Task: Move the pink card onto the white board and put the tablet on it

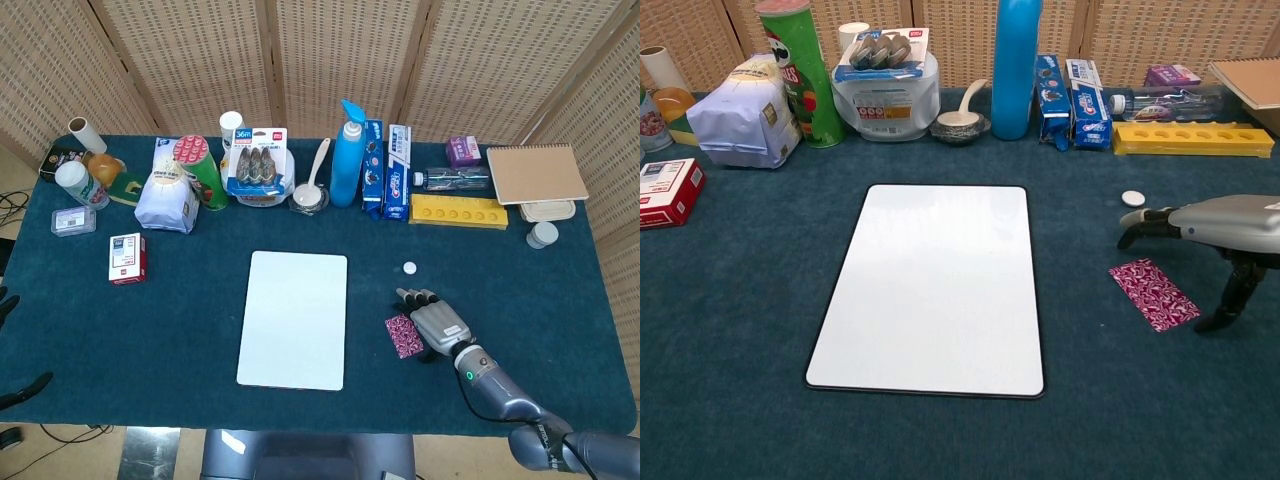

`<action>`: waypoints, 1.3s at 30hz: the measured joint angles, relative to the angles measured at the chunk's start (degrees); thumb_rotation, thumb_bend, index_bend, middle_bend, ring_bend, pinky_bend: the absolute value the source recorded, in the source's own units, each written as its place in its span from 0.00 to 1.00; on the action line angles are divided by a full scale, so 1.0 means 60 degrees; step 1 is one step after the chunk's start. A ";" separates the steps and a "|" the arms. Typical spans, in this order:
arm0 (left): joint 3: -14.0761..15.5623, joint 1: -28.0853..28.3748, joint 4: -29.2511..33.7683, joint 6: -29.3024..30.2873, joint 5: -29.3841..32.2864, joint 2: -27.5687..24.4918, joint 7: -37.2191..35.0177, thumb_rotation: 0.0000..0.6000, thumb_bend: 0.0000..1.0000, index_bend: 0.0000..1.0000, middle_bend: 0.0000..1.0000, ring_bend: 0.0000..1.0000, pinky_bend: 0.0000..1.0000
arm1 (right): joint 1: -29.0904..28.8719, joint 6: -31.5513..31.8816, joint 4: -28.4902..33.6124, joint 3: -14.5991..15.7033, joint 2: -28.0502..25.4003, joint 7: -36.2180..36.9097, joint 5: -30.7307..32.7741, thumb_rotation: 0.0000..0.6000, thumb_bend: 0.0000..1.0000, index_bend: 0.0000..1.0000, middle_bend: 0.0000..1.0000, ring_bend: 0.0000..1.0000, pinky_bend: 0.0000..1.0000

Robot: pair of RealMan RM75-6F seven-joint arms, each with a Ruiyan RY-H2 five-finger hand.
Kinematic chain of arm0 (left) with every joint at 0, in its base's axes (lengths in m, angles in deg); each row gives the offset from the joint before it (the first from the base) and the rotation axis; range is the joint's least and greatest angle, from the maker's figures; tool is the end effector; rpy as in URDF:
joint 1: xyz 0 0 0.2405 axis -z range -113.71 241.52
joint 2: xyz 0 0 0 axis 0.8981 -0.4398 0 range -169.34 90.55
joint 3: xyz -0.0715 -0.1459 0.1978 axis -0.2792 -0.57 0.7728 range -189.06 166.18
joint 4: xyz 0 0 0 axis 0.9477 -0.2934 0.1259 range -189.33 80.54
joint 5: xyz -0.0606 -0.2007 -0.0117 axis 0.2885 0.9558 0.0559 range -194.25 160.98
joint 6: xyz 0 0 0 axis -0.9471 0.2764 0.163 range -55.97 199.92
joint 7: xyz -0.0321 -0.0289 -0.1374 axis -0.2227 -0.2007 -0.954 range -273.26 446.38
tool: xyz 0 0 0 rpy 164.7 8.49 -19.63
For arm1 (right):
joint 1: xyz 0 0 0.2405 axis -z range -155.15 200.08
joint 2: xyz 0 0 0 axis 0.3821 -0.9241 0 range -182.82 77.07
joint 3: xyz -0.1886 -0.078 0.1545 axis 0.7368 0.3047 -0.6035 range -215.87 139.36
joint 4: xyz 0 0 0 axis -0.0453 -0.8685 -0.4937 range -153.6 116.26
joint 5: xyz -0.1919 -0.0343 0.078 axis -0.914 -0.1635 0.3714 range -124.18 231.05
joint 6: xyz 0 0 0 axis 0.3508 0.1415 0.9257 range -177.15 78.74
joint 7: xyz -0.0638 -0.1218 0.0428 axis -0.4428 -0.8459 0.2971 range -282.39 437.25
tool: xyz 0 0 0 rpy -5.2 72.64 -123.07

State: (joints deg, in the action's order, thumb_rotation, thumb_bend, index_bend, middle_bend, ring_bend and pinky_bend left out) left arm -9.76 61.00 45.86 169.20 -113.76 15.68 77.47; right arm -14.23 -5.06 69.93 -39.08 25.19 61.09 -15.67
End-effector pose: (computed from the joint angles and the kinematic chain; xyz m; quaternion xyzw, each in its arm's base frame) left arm -0.2828 0.1221 0.2019 -0.5705 -0.3936 -0.4652 0.5506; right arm -0.2278 -0.2922 -0.0018 0.8092 -0.4012 0.2245 0.3658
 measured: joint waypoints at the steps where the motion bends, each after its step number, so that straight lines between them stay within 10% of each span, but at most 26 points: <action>1: -0.0002 -0.0002 0.0002 0.0004 0.0005 -0.0003 -0.0026 1.00 0.12 0.00 0.00 0.00 0.01 | 0.0004 0.0006 -0.0007 0.0015 0.0003 0.0020 -0.0004 1.00 0.20 0.14 0.00 0.00 0.00; 39: 0.0007 -0.0010 0.0006 0.0001 0.0005 -0.0035 -0.0173 1.00 0.12 0.00 0.00 0.00 0.01 | 0.0142 0.0405 -0.0747 0.0219 0.0423 0.1457 -0.1237 1.00 0.27 0.35 0.00 0.00 0.00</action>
State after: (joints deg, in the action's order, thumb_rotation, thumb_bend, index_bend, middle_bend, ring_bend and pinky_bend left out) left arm -9.72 60.94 45.89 169.21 -113.73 15.47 76.43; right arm -13.37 -2.63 65.45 -37.76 27.72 69.84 -23.09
